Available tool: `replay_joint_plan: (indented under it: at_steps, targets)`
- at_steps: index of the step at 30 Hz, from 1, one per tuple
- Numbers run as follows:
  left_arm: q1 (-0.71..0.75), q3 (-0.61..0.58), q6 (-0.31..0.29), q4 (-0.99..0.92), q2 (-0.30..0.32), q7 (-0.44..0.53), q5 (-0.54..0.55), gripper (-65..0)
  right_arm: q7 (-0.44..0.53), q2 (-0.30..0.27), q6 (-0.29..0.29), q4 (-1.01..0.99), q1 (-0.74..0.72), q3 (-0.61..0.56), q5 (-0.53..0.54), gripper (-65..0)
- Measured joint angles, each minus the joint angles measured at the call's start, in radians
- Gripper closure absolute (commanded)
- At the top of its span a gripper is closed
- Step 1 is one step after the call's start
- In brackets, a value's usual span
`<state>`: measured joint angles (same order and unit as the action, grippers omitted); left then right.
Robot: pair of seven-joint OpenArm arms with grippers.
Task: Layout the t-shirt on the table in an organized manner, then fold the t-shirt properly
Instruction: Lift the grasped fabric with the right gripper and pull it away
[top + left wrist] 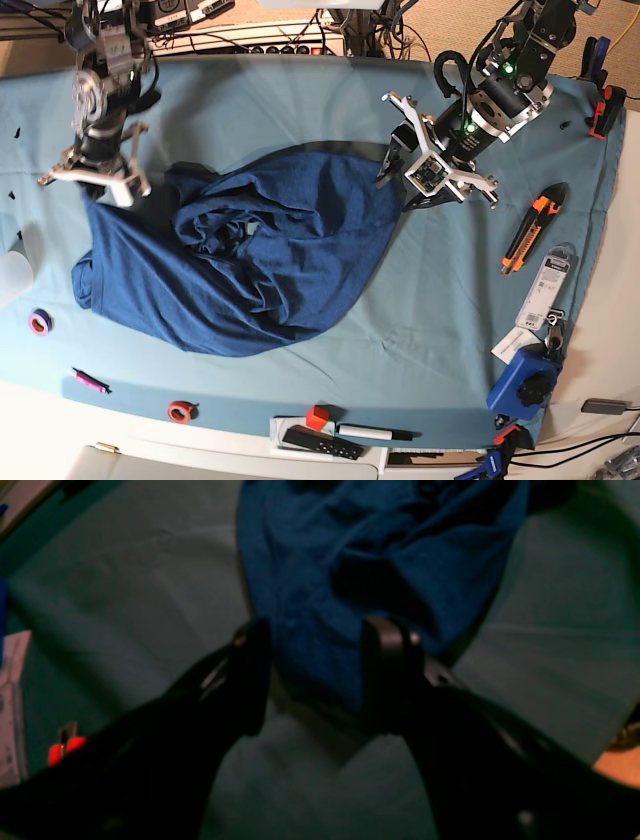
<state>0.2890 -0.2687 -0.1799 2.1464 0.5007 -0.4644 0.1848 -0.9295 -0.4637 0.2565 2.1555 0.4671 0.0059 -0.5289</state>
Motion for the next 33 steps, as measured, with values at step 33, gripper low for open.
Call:
replay_joint_plan:
  at_steps: [33]
  targets:
    - [-0.055,0.000,-0.223,0.000,-0.077,-0.014,0.188,-29.4,0.120,0.101,0.289,0.183,0.065,-0.308,0.538,0.0]
